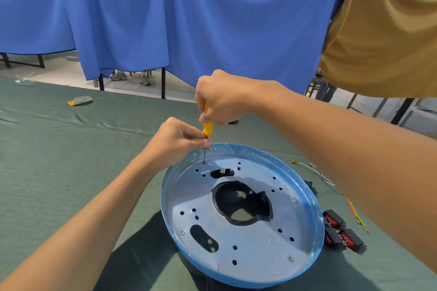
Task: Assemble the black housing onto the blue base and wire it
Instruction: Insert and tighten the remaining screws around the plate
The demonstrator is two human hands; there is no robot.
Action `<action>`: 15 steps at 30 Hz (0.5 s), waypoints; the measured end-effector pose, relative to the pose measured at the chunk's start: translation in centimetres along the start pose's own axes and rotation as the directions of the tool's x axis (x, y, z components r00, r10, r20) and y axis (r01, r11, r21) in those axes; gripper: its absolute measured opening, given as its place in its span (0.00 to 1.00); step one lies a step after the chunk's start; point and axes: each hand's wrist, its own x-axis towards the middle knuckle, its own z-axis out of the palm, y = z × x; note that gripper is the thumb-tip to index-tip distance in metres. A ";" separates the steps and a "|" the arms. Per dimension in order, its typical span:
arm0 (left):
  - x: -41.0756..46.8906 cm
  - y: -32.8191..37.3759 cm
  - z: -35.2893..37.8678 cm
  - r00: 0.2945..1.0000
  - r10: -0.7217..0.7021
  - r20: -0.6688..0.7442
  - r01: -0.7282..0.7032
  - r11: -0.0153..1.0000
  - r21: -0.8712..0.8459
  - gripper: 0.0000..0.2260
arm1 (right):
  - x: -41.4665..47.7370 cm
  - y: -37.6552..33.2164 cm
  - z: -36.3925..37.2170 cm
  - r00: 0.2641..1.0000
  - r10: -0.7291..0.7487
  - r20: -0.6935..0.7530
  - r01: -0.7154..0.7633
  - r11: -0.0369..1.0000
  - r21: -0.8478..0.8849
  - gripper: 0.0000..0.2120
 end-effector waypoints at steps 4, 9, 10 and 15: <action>0.0 -0.1 0.4 0.999 0.010 0.037 -0.013 0.997 0.073 0.03 | 0.5 -0.2 0.8 0.997 0.076 0.003 -0.076 0.997 0.001 0.15; 0.2 0.2 0.9 1.000 -0.023 0.005 0.021 0.970 0.243 0.08 | 0.7 -0.2 1.5 0.994 0.102 0.042 -0.104 0.992 0.067 0.18; 0.2 0.3 0.9 1.000 -0.027 0.004 0.025 0.967 0.255 0.06 | 0.6 -0.2 1.4 0.996 0.086 0.032 -0.089 0.993 0.075 0.18; 0.1 0.5 0.5 0.999 -0.022 0.032 0.013 0.966 0.260 0.02 | -0.4 -0.5 0.0 0.999 -0.037 0.009 0.037 0.999 0.020 0.06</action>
